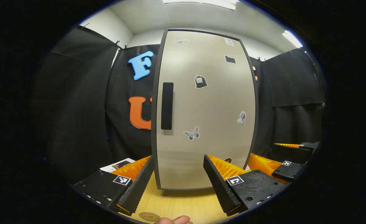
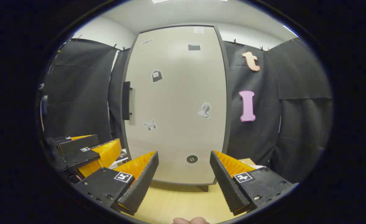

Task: Open the cabinet door with the right hand, grasp the bottle in the cabinet with the left hand and place it on the coaster, then close the cabinet door with the right hand.

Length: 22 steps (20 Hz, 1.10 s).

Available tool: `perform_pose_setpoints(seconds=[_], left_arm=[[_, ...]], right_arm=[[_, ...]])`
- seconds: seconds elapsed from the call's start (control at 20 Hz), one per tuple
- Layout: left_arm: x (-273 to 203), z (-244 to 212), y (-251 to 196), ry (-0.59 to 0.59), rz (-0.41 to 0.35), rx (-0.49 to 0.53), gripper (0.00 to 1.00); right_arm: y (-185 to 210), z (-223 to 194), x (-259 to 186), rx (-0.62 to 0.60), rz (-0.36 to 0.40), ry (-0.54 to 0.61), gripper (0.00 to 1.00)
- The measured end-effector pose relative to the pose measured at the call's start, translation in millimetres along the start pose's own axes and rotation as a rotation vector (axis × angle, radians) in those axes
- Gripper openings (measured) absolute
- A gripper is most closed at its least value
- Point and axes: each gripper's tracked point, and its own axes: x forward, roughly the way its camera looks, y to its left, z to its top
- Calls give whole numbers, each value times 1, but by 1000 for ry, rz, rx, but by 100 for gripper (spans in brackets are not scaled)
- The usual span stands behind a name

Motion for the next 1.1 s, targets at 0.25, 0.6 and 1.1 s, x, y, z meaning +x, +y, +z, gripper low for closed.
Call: perform_pose_setpoints(seconds=[0.25, 0.6, 1.1], left_arm=[[-1, 3, -5, -13, -26, -1, 95], [-3, 4, -4, -24, -34, -9, 95], [-7, 4, 2, -27, -33, -10, 95]], right_arm=[[2, 1, -2, 6, 11, -5, 100], [2, -3, 0, 0, 6, 8, 100], [-2, 26, 23, 21, 2, -28, 100]])
